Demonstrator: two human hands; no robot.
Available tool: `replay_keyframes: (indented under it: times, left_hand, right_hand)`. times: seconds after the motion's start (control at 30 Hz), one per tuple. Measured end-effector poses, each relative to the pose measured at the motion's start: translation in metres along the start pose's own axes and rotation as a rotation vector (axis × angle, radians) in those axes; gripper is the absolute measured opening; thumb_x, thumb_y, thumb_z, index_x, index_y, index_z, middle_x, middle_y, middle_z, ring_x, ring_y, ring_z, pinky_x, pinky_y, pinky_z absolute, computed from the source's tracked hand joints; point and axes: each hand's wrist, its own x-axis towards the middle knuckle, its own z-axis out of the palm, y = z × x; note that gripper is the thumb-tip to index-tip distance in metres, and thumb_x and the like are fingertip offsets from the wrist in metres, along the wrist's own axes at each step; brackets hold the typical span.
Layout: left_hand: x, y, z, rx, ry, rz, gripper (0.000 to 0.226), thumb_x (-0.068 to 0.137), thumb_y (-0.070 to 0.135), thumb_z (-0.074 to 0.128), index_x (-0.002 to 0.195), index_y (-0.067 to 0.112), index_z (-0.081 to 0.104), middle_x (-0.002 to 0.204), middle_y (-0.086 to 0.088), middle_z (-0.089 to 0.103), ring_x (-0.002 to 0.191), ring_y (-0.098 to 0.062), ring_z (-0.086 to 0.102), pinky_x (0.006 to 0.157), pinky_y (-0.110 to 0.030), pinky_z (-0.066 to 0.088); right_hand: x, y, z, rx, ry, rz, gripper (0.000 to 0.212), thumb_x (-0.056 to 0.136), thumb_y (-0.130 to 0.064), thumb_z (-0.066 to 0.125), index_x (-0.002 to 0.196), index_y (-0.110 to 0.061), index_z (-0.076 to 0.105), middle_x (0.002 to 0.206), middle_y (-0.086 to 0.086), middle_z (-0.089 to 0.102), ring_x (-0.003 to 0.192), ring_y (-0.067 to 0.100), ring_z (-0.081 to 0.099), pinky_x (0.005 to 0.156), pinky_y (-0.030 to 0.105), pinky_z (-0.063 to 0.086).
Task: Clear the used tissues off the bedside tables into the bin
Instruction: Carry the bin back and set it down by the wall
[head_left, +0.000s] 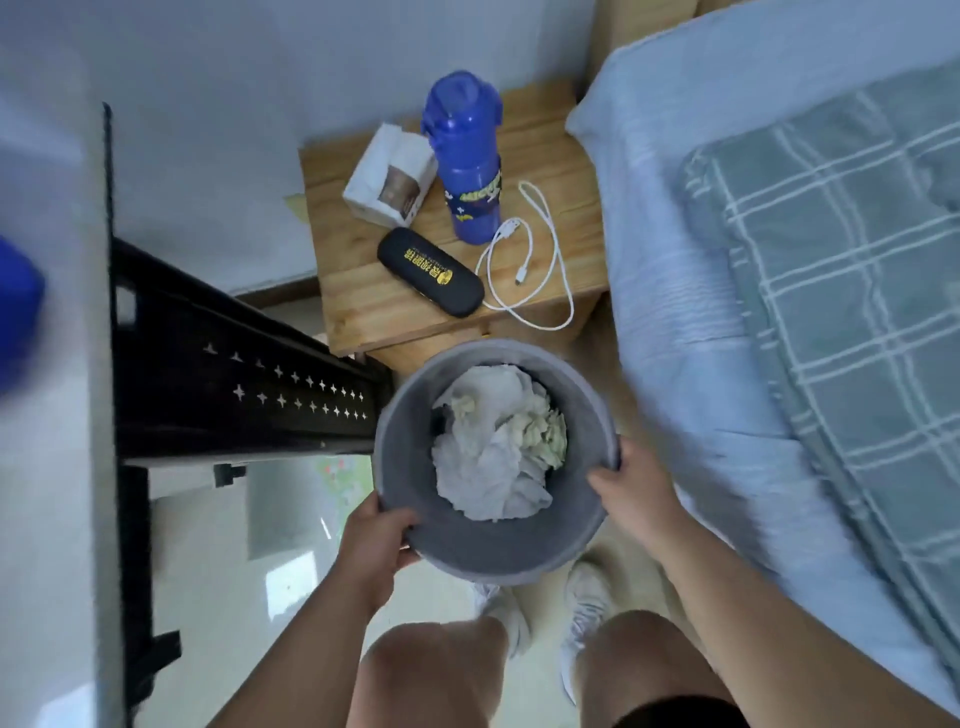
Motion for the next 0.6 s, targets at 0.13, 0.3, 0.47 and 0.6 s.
replay_keyframes:
  times: [0.13,0.3,0.47,0.6]
  left_hand:
    - [-0.121,0.029,-0.009,0.021,-0.005,0.056,0.029,0.085,-0.01,0.061,0.104,0.008,0.073,0.091,-0.011,0.083,0.072,-0.024,0.078,0.06,-0.034,0.062]
    - [-0.273,0.068,-0.032,0.088,-0.078,0.186,0.03,0.082,-0.014,0.058,0.103,0.003,0.071,0.084,-0.013,0.082,0.064,-0.022,0.078,0.055,-0.034,0.061]
    - [-0.383,0.096,-0.053,0.171,-0.237,0.313,0.048,0.062,0.0,0.066,0.109,0.008,0.071,0.094,-0.013,0.083,0.081,-0.029,0.081,0.067,-0.043,0.066]
    - [-0.43,0.109,-0.062,0.29,-0.383,0.401,0.057,0.056,0.002,0.066,0.111,0.013,0.072,0.098,-0.016,0.082,0.087,-0.038,0.08,0.072,-0.051,0.067]
  right_hand:
    - [-0.105,-0.055,-0.074,-0.037,0.002,-0.051,0.019,0.084,-0.005,0.064,0.082,-0.024,0.06,0.076,0.003,0.069,0.066,0.017,0.063,0.052,0.029,0.041]
    - [-0.249,-0.098,-0.149,0.019,0.04,-0.104,0.01,0.083,0.0,0.063,0.08,-0.01,0.064,0.068,0.015,0.065,0.058,0.019,0.057,0.054,0.031,0.038]
    - [-0.373,-0.104,-0.187,0.079,0.168,-0.123,0.008,0.082,-0.006,0.065,0.077,-0.009,0.061,0.066,0.015,0.062,0.053,0.016,0.049,0.05,0.03,0.034]
    - [-0.46,-0.085,-0.188,0.12,0.31,-0.125,0.009,0.08,-0.013,0.07,0.086,-0.018,0.068,0.079,0.002,0.074,0.064,0.012,0.064,0.051,0.025,0.044]
